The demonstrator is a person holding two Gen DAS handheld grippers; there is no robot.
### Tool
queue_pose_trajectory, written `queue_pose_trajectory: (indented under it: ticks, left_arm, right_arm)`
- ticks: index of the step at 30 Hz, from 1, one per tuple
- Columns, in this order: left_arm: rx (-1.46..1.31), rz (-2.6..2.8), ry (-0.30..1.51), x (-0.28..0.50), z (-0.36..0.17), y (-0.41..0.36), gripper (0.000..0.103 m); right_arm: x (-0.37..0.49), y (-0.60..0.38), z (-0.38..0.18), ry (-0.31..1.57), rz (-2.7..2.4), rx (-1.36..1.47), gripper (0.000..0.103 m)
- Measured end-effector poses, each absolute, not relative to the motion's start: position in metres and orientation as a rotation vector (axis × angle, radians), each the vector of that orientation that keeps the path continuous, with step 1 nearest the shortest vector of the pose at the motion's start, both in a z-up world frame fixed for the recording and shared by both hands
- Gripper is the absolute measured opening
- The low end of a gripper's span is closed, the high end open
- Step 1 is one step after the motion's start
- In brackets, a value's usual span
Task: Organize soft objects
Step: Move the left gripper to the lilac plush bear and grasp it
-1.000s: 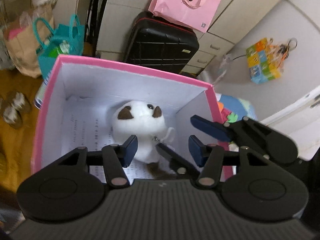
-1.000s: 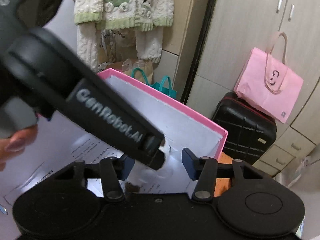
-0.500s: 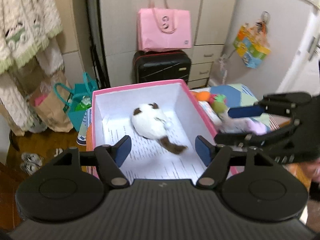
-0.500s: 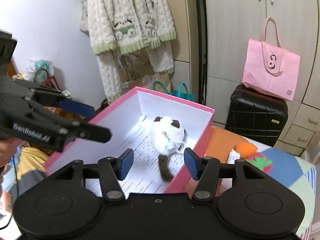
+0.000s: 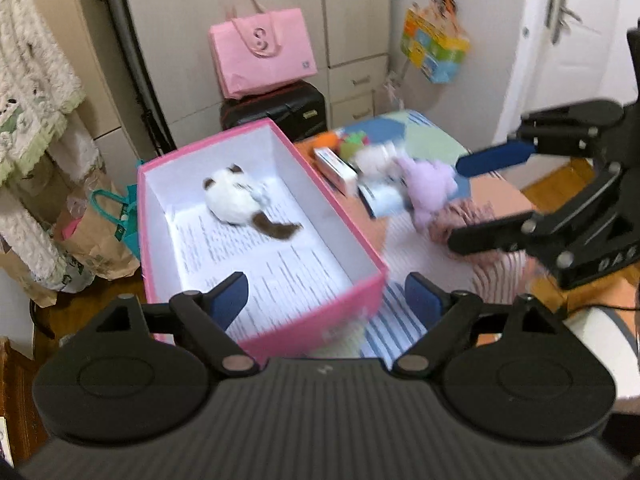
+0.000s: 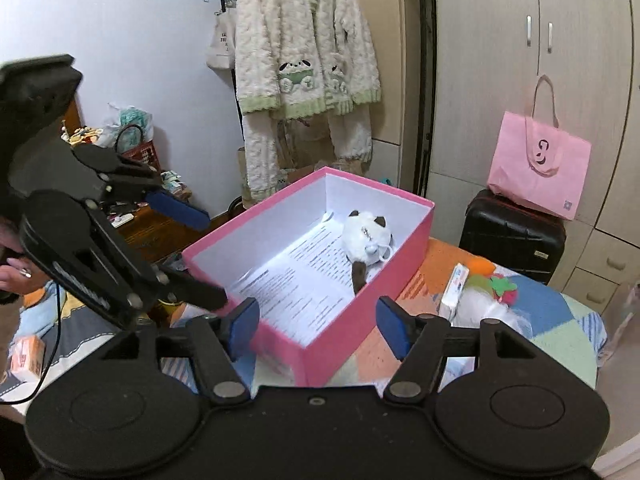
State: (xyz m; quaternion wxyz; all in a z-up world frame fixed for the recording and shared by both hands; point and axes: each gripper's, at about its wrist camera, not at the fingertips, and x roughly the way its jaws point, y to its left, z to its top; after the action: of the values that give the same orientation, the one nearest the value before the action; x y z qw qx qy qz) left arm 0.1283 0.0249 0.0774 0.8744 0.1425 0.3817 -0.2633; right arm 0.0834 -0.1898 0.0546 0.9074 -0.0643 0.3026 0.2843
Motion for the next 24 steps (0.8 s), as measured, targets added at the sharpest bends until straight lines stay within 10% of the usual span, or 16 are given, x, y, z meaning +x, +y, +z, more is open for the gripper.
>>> queue_pose_trajectory:
  ticks: [24]
  left_arm:
    - [0.161, -0.589, 0.583, 0.078, 0.046, -0.023, 0.09]
  right_arm:
    - [0.019, -0.278, -0.011, 0.492, 0.383, -0.069, 0.087]
